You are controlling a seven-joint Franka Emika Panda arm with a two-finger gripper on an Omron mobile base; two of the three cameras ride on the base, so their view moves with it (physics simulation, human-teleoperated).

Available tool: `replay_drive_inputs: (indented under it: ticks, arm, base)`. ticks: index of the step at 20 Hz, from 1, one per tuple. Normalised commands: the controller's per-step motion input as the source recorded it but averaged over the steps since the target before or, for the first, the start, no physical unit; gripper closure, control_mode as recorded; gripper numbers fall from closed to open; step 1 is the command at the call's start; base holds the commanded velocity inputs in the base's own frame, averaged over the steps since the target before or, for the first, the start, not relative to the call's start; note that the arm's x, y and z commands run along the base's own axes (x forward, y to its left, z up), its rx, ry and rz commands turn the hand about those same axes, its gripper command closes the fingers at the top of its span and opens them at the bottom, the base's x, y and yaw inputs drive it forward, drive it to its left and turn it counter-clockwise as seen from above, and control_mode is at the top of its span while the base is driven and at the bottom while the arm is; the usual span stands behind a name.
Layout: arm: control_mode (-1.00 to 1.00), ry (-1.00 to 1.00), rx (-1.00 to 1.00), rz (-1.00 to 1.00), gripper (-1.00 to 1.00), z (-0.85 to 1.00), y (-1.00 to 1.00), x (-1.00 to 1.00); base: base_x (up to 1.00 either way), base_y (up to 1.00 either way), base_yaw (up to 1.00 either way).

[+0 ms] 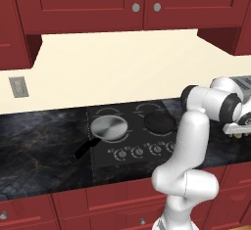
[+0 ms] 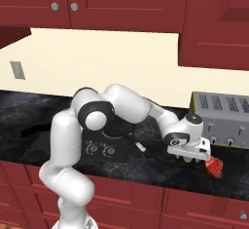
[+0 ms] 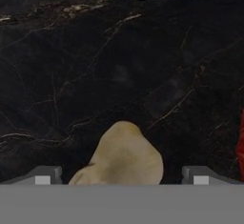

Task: Place both pans onto different burners. Then place the garlic and the steak on different pans.

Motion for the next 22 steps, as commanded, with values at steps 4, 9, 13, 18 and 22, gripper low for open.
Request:
replay_drive_inputs:
  ticks: [4, 9, 13, 18, 22]
  arm:
    - [-1.00, 0.00, 0.00, 0.00, -1.00, -0.06, 0.00, 0.02]
    - [-1.00, 0.00, 0.00, 0.00, 1.00, -0.07, 0.00, 0.07]
    - [-1.00, 0.00, 0.00, 0.00, 1.00, -0.10, 0.00, 0.05]
    - [-1.00, 0.00, 0.00, 0.00, 1.00, -0.21, 0.00, 0.00]
    - [-1.00, 0.00, 0.01, 0.00, 1.00, 0.22, -0.02, 0.00]
  base:
    - [0.00, 0.00, 0.00]
    - [0.00, 0.00, 0.00]
    - [0.00, 0.00, 0.00]
    - [0.00, 0.00, 0.00]
    - [0.00, 0.00, 0.00]
